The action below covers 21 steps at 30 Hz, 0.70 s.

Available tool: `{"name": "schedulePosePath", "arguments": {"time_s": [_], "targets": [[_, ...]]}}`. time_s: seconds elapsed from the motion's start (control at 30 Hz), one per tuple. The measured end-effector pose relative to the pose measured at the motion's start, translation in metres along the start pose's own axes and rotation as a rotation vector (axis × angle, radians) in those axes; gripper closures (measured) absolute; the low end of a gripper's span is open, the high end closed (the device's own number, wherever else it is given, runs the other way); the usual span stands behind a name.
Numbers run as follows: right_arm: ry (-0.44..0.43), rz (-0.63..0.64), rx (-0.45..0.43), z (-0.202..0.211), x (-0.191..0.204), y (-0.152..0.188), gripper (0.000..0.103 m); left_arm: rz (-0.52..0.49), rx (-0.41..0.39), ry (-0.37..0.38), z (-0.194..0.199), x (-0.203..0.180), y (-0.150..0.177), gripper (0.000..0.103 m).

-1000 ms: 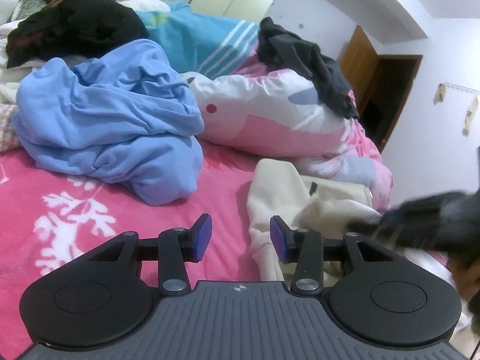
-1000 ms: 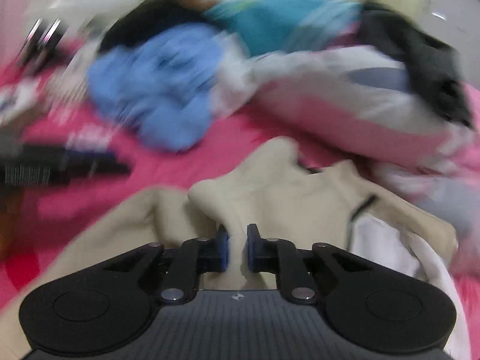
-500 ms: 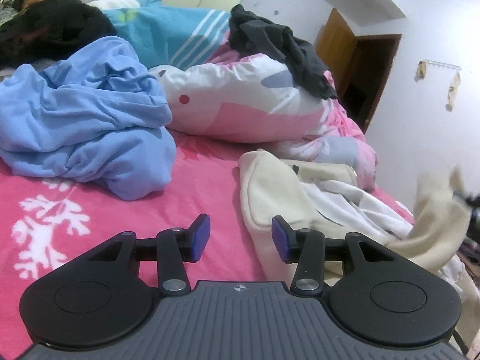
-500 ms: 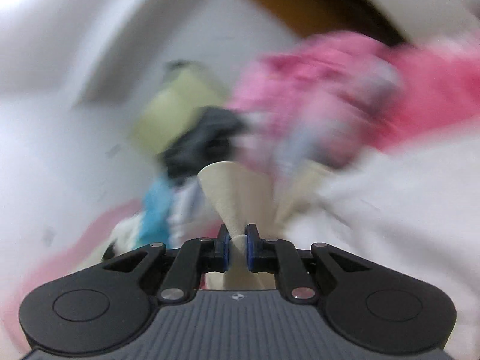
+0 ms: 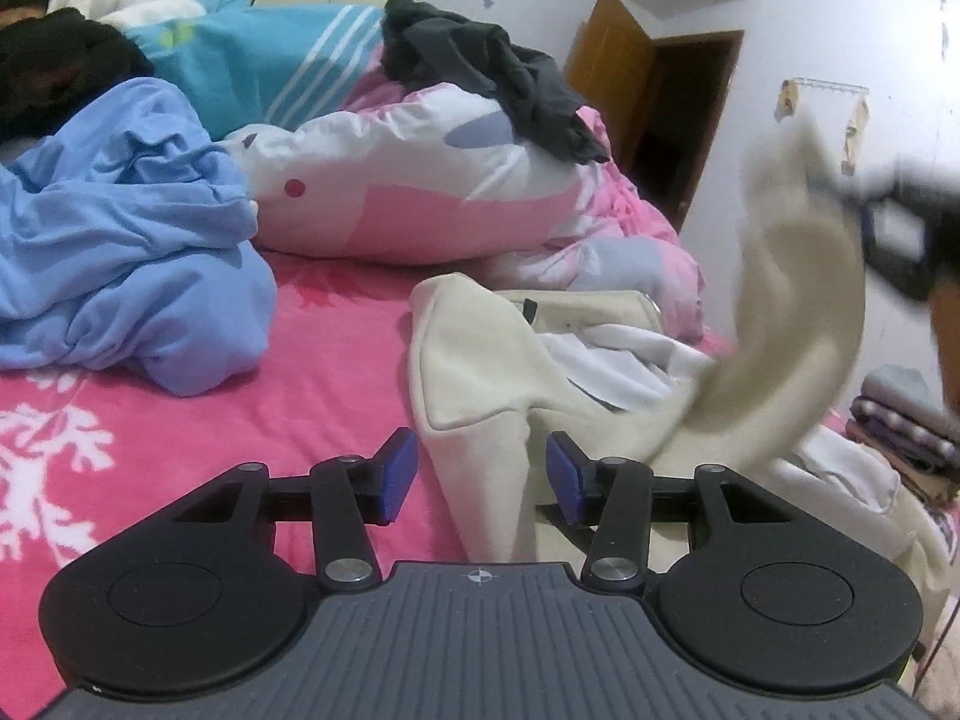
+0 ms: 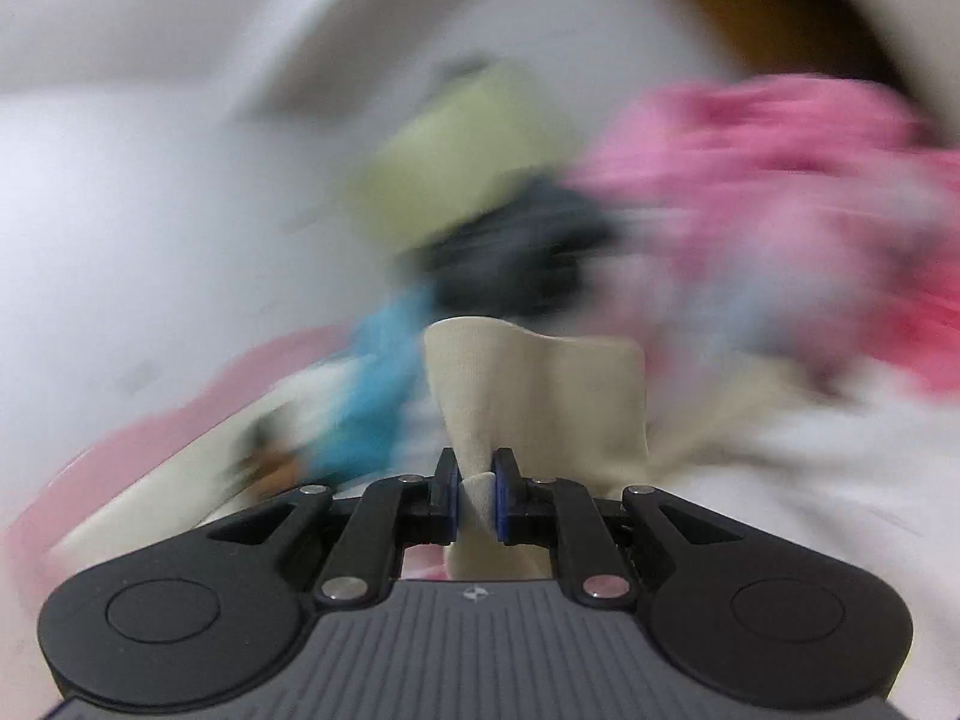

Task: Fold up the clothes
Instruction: 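Grasp the beige hoodie edge with the right gripper and lift it high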

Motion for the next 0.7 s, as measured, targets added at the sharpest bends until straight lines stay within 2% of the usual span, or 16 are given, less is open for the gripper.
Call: {"name": "schedulePosePath", "arguments": {"time_s": [0.1,0.17,0.23,0.37,0.53,0.63,0.7], "targets": [[-0.323,0.128,0.062,-0.025,0.065,-0.013,0.091,-0.002,-0.044,0.007,0.006,0.0,-0.005,0.054],[-0.524,0.207,0.102,-0.039,0.105,-0.021,0.091,-0.002,-0.076,0.012,0.011,0.0,-0.008,0.049],[-0.629,0.26,0.127,-0.051,0.13,-0.025,0.091,-0.003,-0.108,0.017,0.016,0.001,-0.011,0.043],[-0.76,0.327,0.184,-0.084,0.166,-0.022,0.091,0.02,-0.206,-0.027,0.022,0.005,-0.022,0.035],[-0.869,0.354,0.272,-0.137,0.199,-0.001,0.091,0.135,-0.318,-0.09,0.024,0.03,-0.04,0.034],[-0.938,0.371,0.308,-0.163,0.217,0.013,0.091,0.222,-0.374,-0.086,0.026,0.051,-0.053,0.034],[-0.974,0.377,0.319,-0.176,0.222,0.016,0.091,0.252,-0.404,-0.05,0.028,0.059,-0.059,0.032]]}}
Point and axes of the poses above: each gripper's, at about its wrist camera, not at the fingertips, and z roughly against the way its jaws point, x to its left, y to its underside, the point moved 5 cm from there along -z, roughly the way its jaws point, and after that the axes turned 5 degrees about -x, right-handed, at the moved point
